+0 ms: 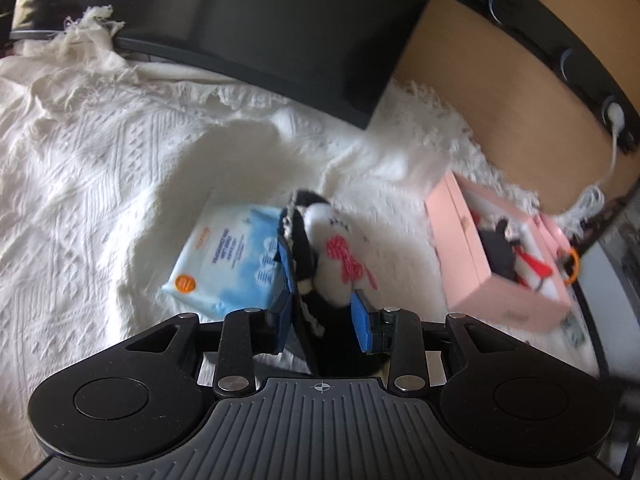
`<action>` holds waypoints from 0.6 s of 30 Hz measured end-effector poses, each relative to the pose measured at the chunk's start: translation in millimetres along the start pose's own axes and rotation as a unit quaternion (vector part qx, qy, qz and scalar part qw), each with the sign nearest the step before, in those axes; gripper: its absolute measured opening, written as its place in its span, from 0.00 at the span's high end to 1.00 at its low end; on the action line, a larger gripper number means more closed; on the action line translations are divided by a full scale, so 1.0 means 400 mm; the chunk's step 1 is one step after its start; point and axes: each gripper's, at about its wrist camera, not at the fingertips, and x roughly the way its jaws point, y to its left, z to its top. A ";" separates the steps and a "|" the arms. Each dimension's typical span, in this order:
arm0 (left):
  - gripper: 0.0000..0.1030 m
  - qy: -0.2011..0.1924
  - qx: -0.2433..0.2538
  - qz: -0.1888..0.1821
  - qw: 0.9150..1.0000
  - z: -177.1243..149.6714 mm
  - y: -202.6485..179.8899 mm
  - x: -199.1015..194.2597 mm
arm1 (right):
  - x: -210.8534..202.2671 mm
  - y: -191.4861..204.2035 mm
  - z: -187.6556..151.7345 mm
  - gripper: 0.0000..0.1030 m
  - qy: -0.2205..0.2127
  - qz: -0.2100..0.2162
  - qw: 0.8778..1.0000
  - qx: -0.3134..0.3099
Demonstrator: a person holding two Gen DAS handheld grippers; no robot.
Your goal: Organize soft objects
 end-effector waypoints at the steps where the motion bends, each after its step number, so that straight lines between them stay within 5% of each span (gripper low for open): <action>1: 0.66 -0.015 -0.005 -0.004 1.000 0.010 -0.003 -0.008 | -0.002 -0.007 -0.013 0.25 -0.003 -0.007 1.000 0.005; 6: 0.66 -0.072 0.003 0.030 0.997 0.056 -0.009 -0.051 | 0.016 -0.030 -0.084 0.24 0.015 -0.030 0.999 0.028; 13: 0.66 0.016 0.035 -0.005 0.999 -0.012 -0.037 -0.004 | 0.023 -0.053 -0.147 0.09 0.002 -0.034 0.997 0.065; 18: 0.69 0.050 0.023 0.042 0.998 -0.046 -0.033 0.056 | 0.029 -0.042 -0.153 0.03 -0.010 -0.041 0.997 0.071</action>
